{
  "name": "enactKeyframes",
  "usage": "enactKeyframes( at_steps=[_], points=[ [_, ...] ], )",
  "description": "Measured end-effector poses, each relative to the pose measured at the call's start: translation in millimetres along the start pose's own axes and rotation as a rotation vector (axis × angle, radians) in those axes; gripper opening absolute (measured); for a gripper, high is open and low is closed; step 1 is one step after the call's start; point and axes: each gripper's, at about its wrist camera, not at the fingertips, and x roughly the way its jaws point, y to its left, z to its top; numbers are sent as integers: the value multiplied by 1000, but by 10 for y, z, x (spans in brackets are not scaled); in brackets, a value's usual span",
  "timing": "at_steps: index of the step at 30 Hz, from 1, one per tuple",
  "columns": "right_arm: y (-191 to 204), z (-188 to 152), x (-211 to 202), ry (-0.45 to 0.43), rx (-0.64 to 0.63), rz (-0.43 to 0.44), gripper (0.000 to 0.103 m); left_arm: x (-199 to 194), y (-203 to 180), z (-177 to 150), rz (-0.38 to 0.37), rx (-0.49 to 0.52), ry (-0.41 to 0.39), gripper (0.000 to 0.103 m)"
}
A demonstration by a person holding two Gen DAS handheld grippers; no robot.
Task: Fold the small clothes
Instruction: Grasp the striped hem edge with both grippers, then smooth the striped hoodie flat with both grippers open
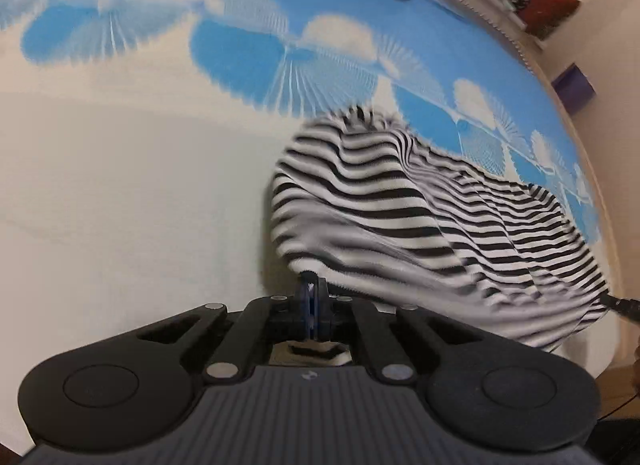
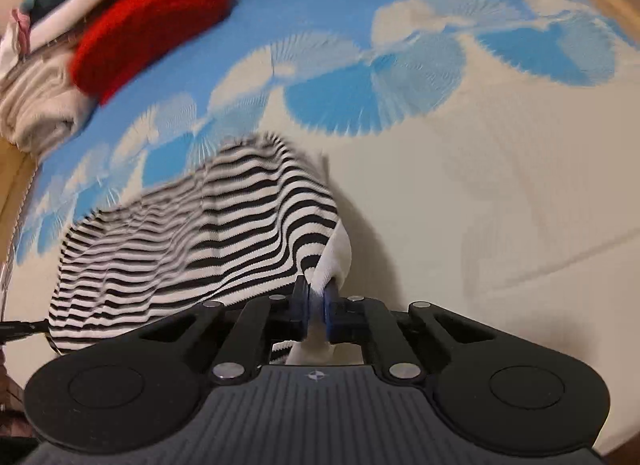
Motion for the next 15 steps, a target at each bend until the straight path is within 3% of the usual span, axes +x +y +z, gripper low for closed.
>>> enactKeyframes(
  at_steps=[1, 3, 6, 9, 11, 13, 15],
  points=[
    [6, -51, -19, -1, -41, -39, 6, 42, 59, -19, 14, -3, 33, 1],
    [-67, -184, 185, 100, -22, -117, 6, 276, 215, -126, 66, -54, 162, 1],
    [-22, -289, 518, 215, -59, -179, 7, 496, 141, -222, 135, 21, 267, 4],
    [126, -295, 588, 206, -134, -248, 22, 352, -20, -99, 192, 53, 187, 14],
    [270, -249, 463, 109, -210, -315, 25, 157, -173, 3, 192, 102, 77, 21],
    [433, -209, 280, -35, -307, -329, 25, 45, -361, 75, 122, 143, 5, 22],
    [582, -203, 193, -119, -366, -261, 25, 63, -611, 95, 38, 200, 0, 28]
  ],
)
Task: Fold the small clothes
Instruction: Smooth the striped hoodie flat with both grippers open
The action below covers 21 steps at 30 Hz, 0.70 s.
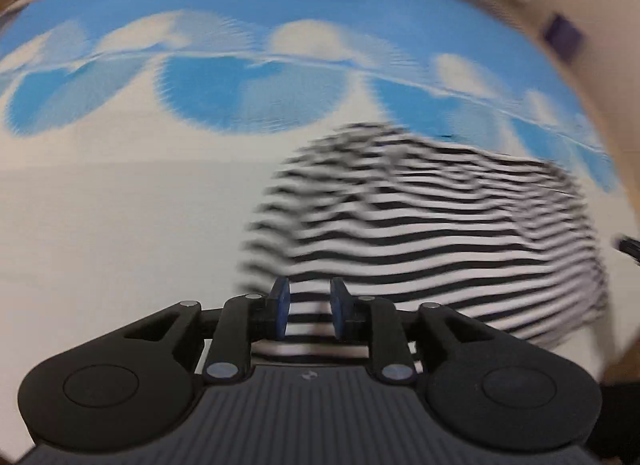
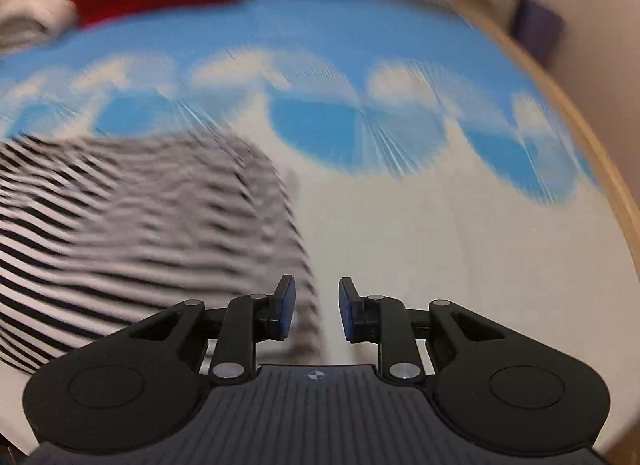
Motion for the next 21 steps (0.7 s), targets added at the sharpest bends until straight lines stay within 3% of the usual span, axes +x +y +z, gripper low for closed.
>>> enactKeyframes(
  at_steps=[3, 6, 8, 10, 12, 14, 17, 19, 21],
  points=[
    [289, -4, -17, -38, -64, 215, 25, 134, -423, 3, -94, 146, 21, 30],
    [553, -49, 154, 33, -110, 395, 25, 349, -848, -97, -156, 291, 45, 30],
    [742, -119, 356, 120, -173, 362, 26, 577, -994, -122, -180, 329, 54, 34],
    [908, -225, 607, 213, -296, 271, 25, 888, -1037, -154, -106, 347, 109, 36],
    [1000, -189, 614, 199, -355, 267, 25, 1079, -1015, -95, -79, 336, 152, 37],
    [983, -78, 584, 202, -319, 283, 25, 1053, -975, 83, -76, 263, 145, 37],
    [855, 141, 476, 79, -252, 319, 27, 880, -844, 288, -84, 157, 56, 37],
    [726, 266, 590, 34, -165, 260, 33, 1033, -726, 355, 12, 111, 73, 37],
    [606, 327, 836, 91, -86, 144, 33, 1241, -630, 342, 45, 60, 124, 39]
  ],
)
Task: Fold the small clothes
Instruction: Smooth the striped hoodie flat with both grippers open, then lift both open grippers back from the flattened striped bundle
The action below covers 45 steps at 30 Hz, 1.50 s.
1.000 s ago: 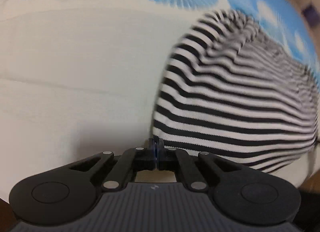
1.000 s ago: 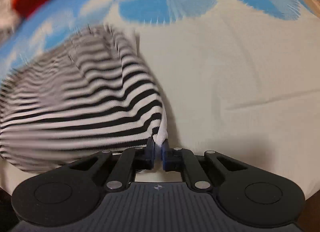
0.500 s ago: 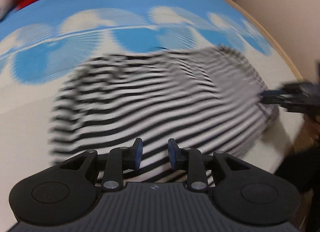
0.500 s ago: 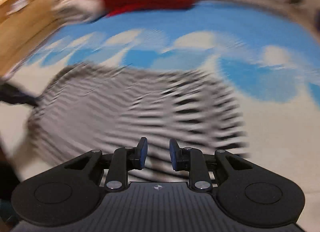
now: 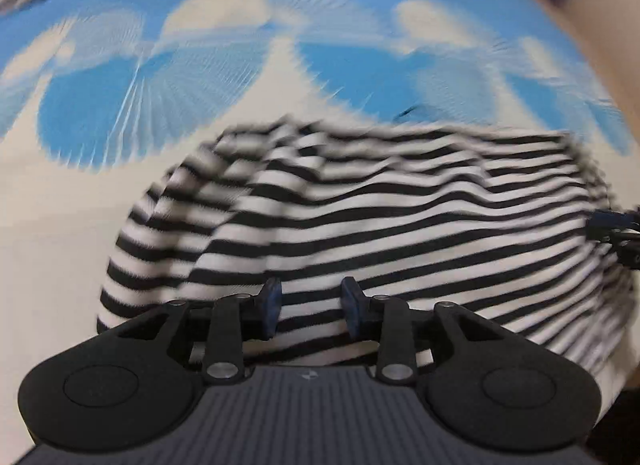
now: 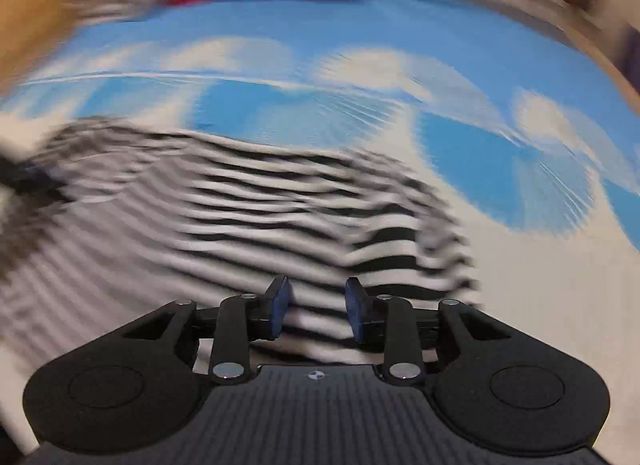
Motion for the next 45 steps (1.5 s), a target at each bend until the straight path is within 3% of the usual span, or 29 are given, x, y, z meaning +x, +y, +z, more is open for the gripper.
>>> enactKeyframes(
  at_steps=[2, 5, 9, 11, 13, 15, 18, 21, 24, 26, 29, 30, 31, 34, 37, 39, 41, 42, 45],
  points=[
    [-120, 32, 237, 82, 57, -54, 32, -9, -41, 47, 10, -18, -5, 39],
    [-172, 122, 270, 74, 116, -66, 32, -251, -222, 137, 49, -4, -89, 37],
    [-141, 209, 43, -37, 144, -55, 32, -461, -618, 159, -131, 81, -121, 37],
    [-204, 212, 11, -55, 158, -60, 33, -426, -864, 85, -152, 174, -118, 37],
    [-280, 167, 128, 0, 186, -93, 33, -164, -1122, -36, -99, 270, -73, 37],
    [-353, 63, 220, 69, 203, -101, 33, 49, -1272, -151, 16, 332, -56, 38],
    [-293, 30, 7, 8, 180, -155, 33, -138, -1411, -68, 113, 298, -128, 39],
    [-222, -29, -367, -78, 204, -101, 35, -570, -1332, -2, 47, 214, -252, 42],
    [-85, -142, -589, -88, 152, -30, 43, -692, -1175, -36, 36, 184, -209, 42],
    [-13, -238, -552, -33, 112, -42, 46, -701, -1024, -135, 89, 182, -162, 42],
    [24, -450, -201, 172, 40, -104, 55, -597, -719, -221, 140, 150, -108, 42],
    [31, -497, -164, 172, 25, -118, 65, -533, -614, -233, 144, 126, -83, 42],
    [32, -490, -162, 158, 15, -132, 67, -480, -524, -252, 156, 109, -55, 42],
    [-5, -448, -246, 133, 51, -133, 62, -456, -324, -301, 203, 79, 9, 41],
    [8, -374, -463, 40, 96, -159, 59, -704, -270, -305, 115, 84, -63, 41],
    [5, -375, -460, 50, 126, -160, 59, -623, -215, -331, 90, 77, -25, 41],
    [-3, -469, -280, 175, 113, -188, 59, -382, -206, -412, 158, 97, 63, 42],
    [-10, -523, -211, 210, 99, -209, 62, -328, -213, -442, 186, 120, 71, 45],
    [41, -433, -401, 114, 116, -237, 58, -500, -249, -378, 204, 114, 4, 46]
  ],
)
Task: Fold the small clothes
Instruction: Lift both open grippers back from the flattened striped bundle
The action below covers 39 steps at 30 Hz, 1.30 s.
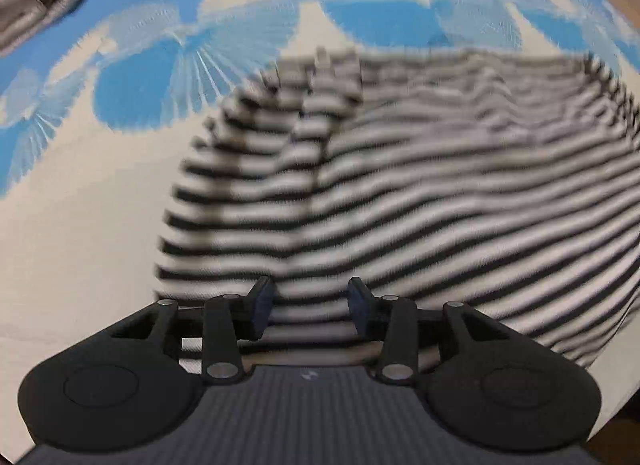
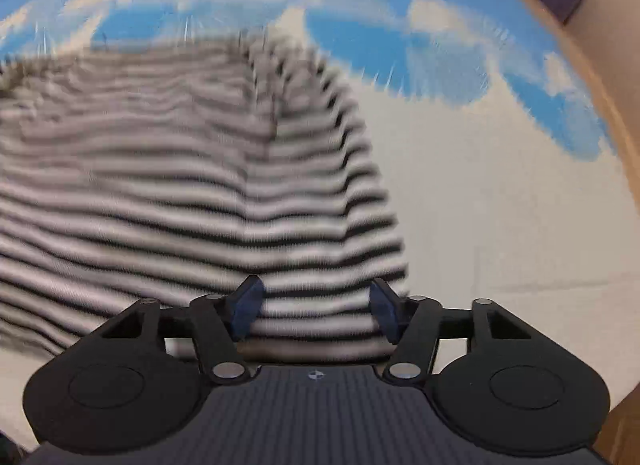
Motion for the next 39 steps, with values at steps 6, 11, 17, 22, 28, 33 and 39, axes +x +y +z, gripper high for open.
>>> enactKeyframes(
  at_steps=[6, 11, 17, 22, 28, 33, 39],
  points=[
    [-81, 0, -809, -332, 146, 100, 65, -818, 116, 47, 8, -111, -341, 82],
    [-55, -166, -1314, -541, 172, 221, 75, -1434, 124, -26, 46, -143, -418, 83],
    [-26, -423, -1536, -541, 160, 250, 75, -2106, -166, -811, 2, -195, -553, 87],
    [-104, -685, -1674, -554, 153, 241, 76, -2060, -641, -1485, 79, -131, -590, 89],
    [-297, -983, -1626, -553, 179, 184, 76, -1650, -695, -1677, 13, -261, -493, 89],
    [-346, -1132, -1488, -529, 225, 126, 76, -1367, -596, -1659, 90, -264, -428, 89],
    [-261, -1176, -1430, -519, 149, 84, 76, -1184, -336, -1664, 52, -374, -353, 77]
  ],
)
